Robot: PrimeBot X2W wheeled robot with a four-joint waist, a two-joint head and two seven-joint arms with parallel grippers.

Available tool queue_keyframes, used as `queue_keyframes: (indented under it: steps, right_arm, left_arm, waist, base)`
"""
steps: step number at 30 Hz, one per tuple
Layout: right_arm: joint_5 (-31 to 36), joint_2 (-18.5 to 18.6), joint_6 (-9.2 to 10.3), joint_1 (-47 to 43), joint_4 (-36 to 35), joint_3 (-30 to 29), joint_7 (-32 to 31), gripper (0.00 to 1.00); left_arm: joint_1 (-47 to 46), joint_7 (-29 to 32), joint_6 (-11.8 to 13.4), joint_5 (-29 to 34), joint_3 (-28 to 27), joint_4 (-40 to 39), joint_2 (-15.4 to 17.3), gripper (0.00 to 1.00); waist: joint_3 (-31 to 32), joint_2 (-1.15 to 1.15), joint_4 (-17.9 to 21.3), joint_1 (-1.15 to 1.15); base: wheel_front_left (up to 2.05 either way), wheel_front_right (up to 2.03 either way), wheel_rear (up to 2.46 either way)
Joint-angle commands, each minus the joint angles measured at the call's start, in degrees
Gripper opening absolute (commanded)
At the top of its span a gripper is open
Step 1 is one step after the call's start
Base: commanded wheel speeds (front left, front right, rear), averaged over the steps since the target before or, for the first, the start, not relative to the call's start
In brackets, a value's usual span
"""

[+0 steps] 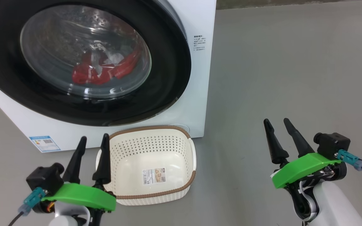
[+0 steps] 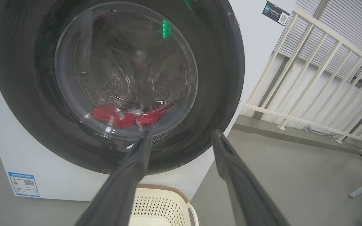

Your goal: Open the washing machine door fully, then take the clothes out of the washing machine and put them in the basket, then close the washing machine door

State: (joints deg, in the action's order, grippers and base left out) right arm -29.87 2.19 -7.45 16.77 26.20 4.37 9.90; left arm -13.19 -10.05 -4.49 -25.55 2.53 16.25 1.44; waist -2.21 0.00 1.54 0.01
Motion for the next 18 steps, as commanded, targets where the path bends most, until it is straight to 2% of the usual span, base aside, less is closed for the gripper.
queue_keyframes:
  steps: [1, 18]
  right_arm:
    - [1.97, 0.44, -0.03, 2.82, -1.09, 1.23, 0.89, 1.00]
    - [14.10, 0.62, -0.03, 5.75, -0.06, 3.68, 3.92, 1.00]
  left_arm:
    - [-2.83, -0.75, 0.49, 1.68, -1.00, -1.43, 1.18, 1.00]
    - [-5.71, -3.78, 0.79, 12.56, -0.04, 0.49, 1.36, 1.00]
  waist:
    - [-0.12, 0.00, 0.04, 0.00]
    - [-0.48, 0.00, 0.00, 0.00]
  base:
    - [0.00, 0.00, 0.00]
    - [0.00, 0.00, 0.00]
